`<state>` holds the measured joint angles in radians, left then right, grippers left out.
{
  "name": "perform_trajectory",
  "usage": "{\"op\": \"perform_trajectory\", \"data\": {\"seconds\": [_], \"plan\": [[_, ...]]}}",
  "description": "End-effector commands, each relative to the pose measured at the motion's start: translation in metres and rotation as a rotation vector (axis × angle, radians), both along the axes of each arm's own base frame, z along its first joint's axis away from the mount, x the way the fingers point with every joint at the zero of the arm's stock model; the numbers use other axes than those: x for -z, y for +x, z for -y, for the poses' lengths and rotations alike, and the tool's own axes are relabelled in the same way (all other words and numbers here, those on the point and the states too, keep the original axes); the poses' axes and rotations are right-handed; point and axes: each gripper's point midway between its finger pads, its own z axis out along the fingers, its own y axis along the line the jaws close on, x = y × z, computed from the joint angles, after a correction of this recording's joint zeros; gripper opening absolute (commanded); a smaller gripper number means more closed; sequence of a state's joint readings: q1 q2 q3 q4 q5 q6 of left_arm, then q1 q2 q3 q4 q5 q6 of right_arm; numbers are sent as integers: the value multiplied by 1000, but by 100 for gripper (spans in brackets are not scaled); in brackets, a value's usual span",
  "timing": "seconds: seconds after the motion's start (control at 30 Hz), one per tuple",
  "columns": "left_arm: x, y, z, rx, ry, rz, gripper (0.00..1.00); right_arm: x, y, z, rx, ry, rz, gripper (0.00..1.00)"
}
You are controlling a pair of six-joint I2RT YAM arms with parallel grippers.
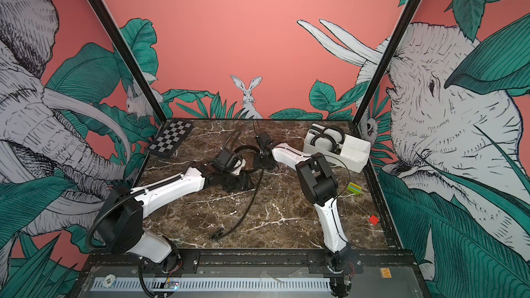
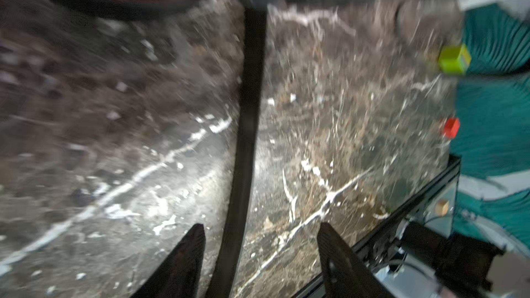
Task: Place the belts into the storage roll
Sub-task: Roll the belt at the center of the board.
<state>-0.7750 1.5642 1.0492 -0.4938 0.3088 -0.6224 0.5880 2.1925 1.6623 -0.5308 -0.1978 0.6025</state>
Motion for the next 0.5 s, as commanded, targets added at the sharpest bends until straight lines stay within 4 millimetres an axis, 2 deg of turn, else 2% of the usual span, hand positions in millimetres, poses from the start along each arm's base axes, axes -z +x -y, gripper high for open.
{"op": "perform_trajectory", "data": {"seconds": [0.0, 0.13, 0.23, 0.37, 0.47], "plan": [[21, -28, 8, 212, 103, 9, 69, 34, -23, 24, -27, -128, -117, 55], [60, -42, -12, 298, 333, -19, 71, 38, -24, 28, -35, -143, -129, 53], [80, -42, -49, 245, 488, -11, 65, 43, -28, 31, -60, -169, -148, 48], [87, -34, -91, 180, 640, -6, 64, 47, -40, 48, -115, -254, -186, 45], [86, -19, -109, 164, 699, 1, 66, 48, -58, 69, -160, -321, -219, 44]]}}
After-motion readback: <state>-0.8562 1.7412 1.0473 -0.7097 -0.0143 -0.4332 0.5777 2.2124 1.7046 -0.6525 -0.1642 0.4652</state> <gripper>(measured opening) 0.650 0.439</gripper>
